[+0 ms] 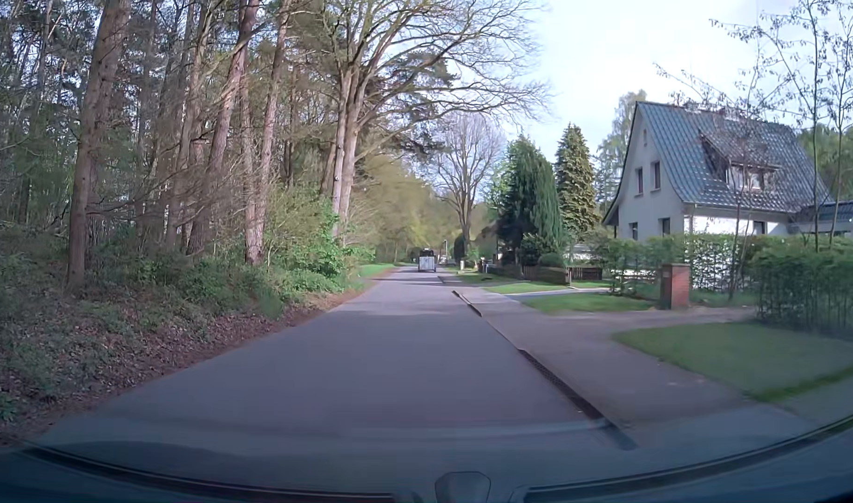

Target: Follow the waypoints while adhering to traffic rules and regulations

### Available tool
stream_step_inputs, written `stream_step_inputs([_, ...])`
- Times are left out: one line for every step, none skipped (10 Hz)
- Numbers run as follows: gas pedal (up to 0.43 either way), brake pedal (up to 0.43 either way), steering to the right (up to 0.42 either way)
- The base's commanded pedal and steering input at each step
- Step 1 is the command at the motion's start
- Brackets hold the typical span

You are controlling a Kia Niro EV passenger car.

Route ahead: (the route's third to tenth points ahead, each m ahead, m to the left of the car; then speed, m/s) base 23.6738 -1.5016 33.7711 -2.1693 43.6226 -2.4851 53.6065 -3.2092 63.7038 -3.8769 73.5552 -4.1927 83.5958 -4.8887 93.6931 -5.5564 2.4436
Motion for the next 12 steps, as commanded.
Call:
stream_step_inputs([0.000, 0.037, -0.037])
stream_step_inputs([0.000, 0.030, -0.034])
stream_step_inputs([0.000, 0.024, -0.033])
stream_step_inputs([0.000, 0.012, -0.031])
stream_step_inputs([0.000, 0.012, -0.029])
stream_step_inputs([0.000, 0.012, -0.029])
stream_step_inputs([0.000, 0.012, -0.028])
stream_step_inputs([0.000, 0.012, -0.024])
stream_step_inputs([0.000, 0.000, -0.017])
stream_step_inputs([0.000, 0.000, -0.011])
stream_step_inputs([0.000, 0.000, -0.004])
stream_step_inputs([0.000, 0.000, 0.000])
